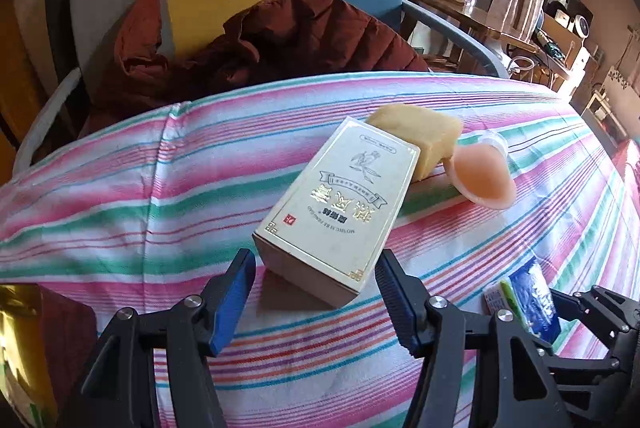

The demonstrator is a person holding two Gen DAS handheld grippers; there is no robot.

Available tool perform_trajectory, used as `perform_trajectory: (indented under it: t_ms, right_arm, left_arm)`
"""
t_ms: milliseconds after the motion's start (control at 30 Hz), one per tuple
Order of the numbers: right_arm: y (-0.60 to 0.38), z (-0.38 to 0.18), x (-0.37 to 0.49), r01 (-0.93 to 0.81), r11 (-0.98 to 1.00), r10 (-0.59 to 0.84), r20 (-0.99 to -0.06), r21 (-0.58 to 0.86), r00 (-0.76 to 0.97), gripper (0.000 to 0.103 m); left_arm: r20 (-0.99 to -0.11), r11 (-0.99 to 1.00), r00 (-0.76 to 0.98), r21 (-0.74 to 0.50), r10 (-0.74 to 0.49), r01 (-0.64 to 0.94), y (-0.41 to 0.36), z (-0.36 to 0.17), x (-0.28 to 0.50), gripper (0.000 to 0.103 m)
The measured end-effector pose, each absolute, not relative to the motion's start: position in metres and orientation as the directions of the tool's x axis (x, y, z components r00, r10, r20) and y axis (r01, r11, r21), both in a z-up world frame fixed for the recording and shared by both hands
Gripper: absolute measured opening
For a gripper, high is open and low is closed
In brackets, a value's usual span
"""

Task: Organize objects
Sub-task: 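Grasp the blue Tempo tissue pack with the right tool while the left grasps the white tea box, then carry the tea box with the left tool while the right tool carries the Tempo pack toward the tray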

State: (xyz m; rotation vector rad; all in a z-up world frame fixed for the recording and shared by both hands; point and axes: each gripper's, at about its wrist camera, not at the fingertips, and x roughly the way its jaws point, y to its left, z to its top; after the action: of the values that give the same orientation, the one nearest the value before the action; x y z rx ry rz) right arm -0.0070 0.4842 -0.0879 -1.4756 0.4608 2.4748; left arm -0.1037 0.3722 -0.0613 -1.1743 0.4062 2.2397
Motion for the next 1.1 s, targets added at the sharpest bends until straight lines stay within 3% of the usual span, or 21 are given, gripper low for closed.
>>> perform_trajectory:
  t_ms: [67, 267, 333, 367, 467, 600, 1100]
  right_arm:
    - [0.486, -0.088, -0.008, -0.350, -0.922, 0.021, -0.883, 0.164, -0.470, 0.058]
    - [0.487, -0.087, -0.010, -0.354, -0.918, 0.011, -0.883, 0.177, -0.470, 0.059]
    - [0.487, -0.087, -0.010, -0.354, -0.918, 0.009, -0.882, 0.179, -0.470, 0.059]
    - [0.487, -0.087, -0.010, -0.354, -0.917, 0.008, -0.882, 0.181, -0.471, 0.059]
    - [0.488, -0.087, -0.009, -0.354, -0.917, 0.005, -0.882, 0.184, -0.472, 0.059]
    - [0.488, -0.087, -0.011, -0.351, -0.919, 0.008, -0.881, 0.180, -0.474, 0.059]
    - [0.481, -0.084, -0.007, -0.325, -0.926, 0.001, -0.862, 0.190, -0.506, 0.052]
  left_arm:
    - [-0.807, -0.783, -0.489, 0.053, 0.332, -0.620, 0.374, -0.056, -0.106, 0.083]
    - [-0.822, -0.705, -0.455, 0.096, 0.342, -0.703, 0.397, -0.055, -0.112, 0.085]
    - [-0.822, -0.693, -0.430, 0.062, 0.373, -0.719, 0.400, -0.059, -0.113, 0.075]
    - [-0.817, -0.689, -0.418, 0.035, 0.398, -0.724, 0.399, -0.059, -0.112, 0.064]
    - [-0.821, -0.704, -0.401, -0.001, 0.406, -0.710, 0.398, -0.068, -0.111, 0.052]
    - [-0.795, -0.708, -0.451, 0.040, 0.405, -0.705, 0.392, -0.074, -0.099, 0.052]
    - [-0.730, -0.783, -0.539, 0.009, 0.420, -0.622, 0.329, -0.083, -0.054, 0.051]
